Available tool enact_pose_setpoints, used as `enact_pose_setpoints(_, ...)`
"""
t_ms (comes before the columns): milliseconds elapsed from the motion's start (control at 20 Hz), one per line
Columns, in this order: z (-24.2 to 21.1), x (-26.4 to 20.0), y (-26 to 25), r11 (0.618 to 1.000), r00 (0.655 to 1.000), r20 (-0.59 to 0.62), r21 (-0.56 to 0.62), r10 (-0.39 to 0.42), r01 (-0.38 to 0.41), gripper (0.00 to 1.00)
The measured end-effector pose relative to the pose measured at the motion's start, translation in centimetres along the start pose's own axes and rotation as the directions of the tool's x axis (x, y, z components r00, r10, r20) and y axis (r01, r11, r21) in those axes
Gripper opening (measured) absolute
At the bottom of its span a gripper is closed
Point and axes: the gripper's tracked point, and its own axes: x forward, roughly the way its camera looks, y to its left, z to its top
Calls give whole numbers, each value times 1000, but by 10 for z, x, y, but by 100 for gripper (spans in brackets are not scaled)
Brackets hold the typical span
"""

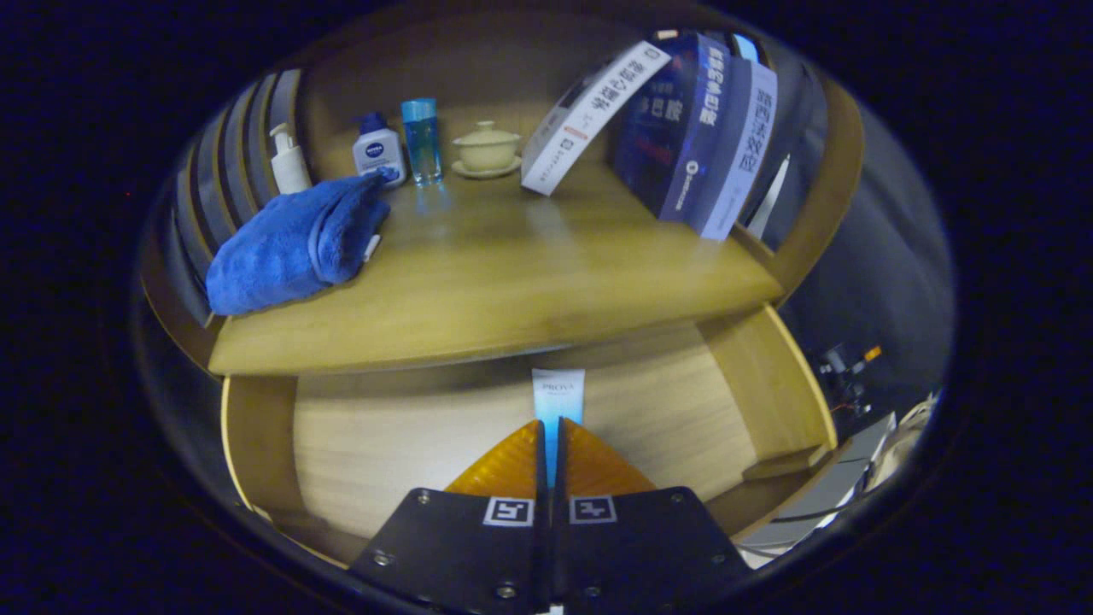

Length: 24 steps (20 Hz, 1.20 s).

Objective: Pull open the drawer, take out the items inside it, and place them on the countertop above the cabinet.

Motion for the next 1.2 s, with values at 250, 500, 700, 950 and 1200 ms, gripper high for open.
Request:
enact_pose_setpoints(250, -3, 1, -1, 1000, 1000, -6, 26, -9, 9, 1)
enact_pose_setpoints(500, -4, -1, -1, 999, 999, -13, 39, -37, 37, 1)
enact_pose_setpoints(700, -6, 0, -7, 997, 997, -37, 42, -65, 66, 1)
enact_pose_setpoints(950, -16, 10, -13, 995, 990, -114, 52, -78, 84, 1)
enact_pose_setpoints(1200, -29, 20, -22, 991, 976, -186, 51, -110, 121, 44)
